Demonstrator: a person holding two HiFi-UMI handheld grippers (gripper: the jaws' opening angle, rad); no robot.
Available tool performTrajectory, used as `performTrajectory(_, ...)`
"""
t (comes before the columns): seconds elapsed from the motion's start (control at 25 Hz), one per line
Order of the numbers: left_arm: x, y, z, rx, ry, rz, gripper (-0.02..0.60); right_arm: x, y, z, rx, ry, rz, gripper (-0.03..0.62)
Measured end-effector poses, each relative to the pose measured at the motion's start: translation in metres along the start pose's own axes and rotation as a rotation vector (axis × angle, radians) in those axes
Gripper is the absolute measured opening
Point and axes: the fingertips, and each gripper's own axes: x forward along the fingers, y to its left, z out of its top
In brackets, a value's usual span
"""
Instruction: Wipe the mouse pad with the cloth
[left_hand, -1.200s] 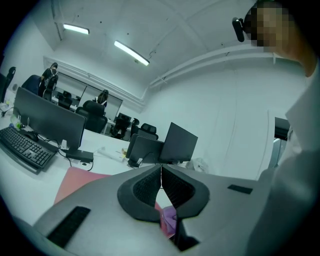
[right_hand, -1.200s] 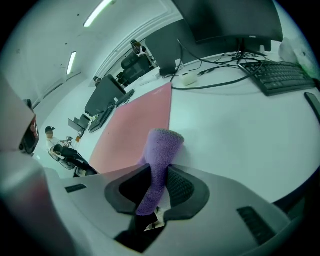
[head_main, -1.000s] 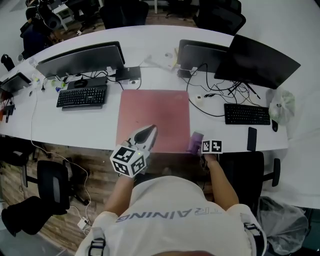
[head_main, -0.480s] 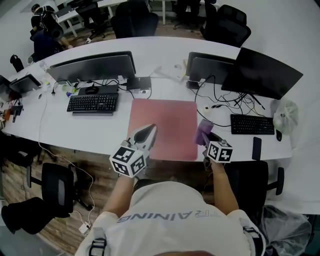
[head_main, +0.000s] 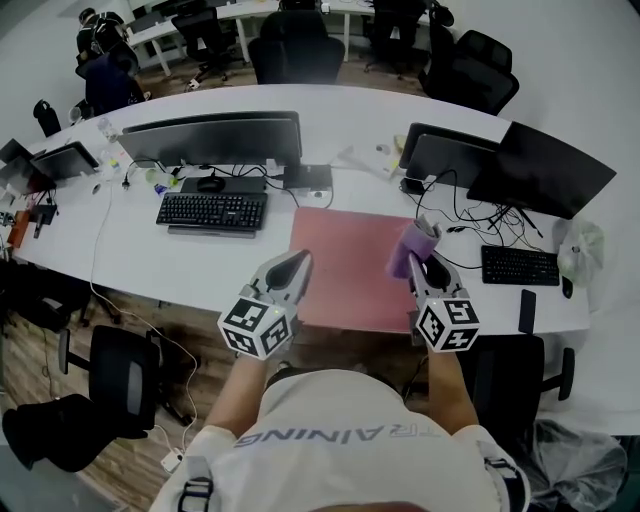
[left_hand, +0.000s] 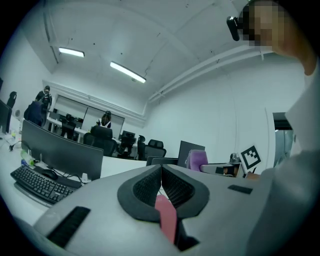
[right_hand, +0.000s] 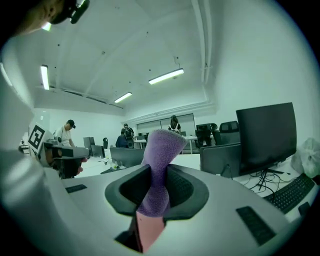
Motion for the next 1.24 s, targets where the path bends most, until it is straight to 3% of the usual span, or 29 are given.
performTrajectory(0.2,-0.024,0.030,0.013,0.031,-0.010,0.026,0.032,0.006,0.042,0.021,-0.026,-0.038,-0.004,0.100)
performTrajectory(0.4,-0.031,0.042,0.022,0.041,-0.008,0.001,0.032,0.008,0.063,0.030,-0.062,-0.031,-0.030,0.098)
performTrajectory(0.88,-0.026,0.046,0.025,0.038,-0.026,-0.056,0.032,0.007,0.066,0.027,-0.076,-0.016,-0.073,0.098)
performTrajectory(1.24,-0.025,0.046,0.023,0.039,-0.018,-0.055,0.032,0.012,0.067,0.026,-0.088,-0.011,-0.069,0.098)
